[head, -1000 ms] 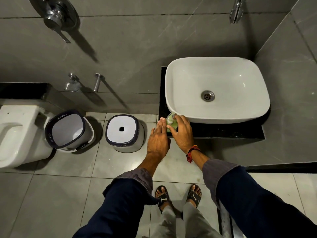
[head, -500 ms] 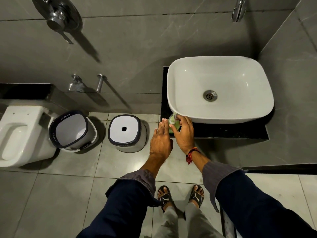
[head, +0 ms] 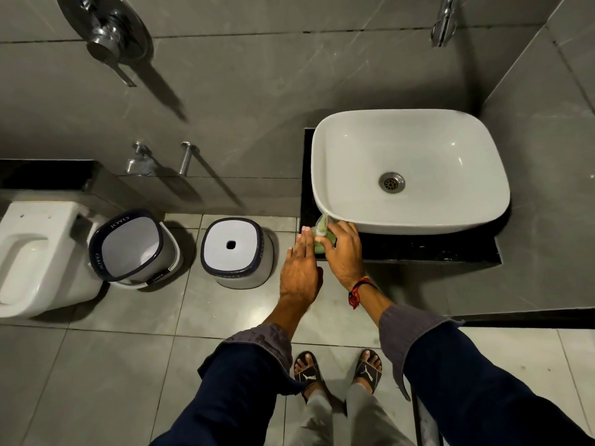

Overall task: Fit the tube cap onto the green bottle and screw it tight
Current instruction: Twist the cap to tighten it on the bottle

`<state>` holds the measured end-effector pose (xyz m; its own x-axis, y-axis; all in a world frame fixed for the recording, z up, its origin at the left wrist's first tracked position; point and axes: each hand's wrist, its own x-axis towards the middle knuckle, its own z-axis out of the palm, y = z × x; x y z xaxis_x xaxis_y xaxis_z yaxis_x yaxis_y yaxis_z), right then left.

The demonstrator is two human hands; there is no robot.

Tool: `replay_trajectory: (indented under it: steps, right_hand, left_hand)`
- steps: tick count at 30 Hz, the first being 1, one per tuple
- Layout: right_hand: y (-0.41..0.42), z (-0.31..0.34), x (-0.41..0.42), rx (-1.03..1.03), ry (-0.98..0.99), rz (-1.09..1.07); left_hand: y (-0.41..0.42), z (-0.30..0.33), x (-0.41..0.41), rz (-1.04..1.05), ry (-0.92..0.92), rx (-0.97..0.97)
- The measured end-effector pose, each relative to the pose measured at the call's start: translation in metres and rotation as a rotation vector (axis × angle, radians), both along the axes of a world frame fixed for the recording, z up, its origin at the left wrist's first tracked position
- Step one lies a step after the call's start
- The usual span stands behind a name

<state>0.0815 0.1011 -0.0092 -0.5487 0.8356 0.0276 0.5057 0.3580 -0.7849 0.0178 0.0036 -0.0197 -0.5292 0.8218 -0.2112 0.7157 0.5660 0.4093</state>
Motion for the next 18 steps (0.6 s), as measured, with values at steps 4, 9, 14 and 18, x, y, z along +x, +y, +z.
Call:
replay_trajectory:
  steps: [4, 9, 14, 18]
  right_hand:
    - [0.001, -0.002, 0.0, 0.027, -0.009, -0.038]
    - [-0.006, -0.004, -0.007, -0.064, 0.07, -0.175]
    - [-0.009, -0.004, -0.003, -0.043, 0.033, -0.03]
    - [-0.011, -0.004, -0.009, -0.02, 0.047, -0.107]
  left_hand:
    - [0.001, 0.001, 0.001, -0.011, 0.008, 0.009]
    - [0.001, 0.0, -0.001, -0.04, 0.03, -0.003]
    - [-0.001, 0.001, -0.001, -0.041, 0.026, 0.017]
    - [0.0, 0.0, -0.002, -0.04, 0.023, 0.022]
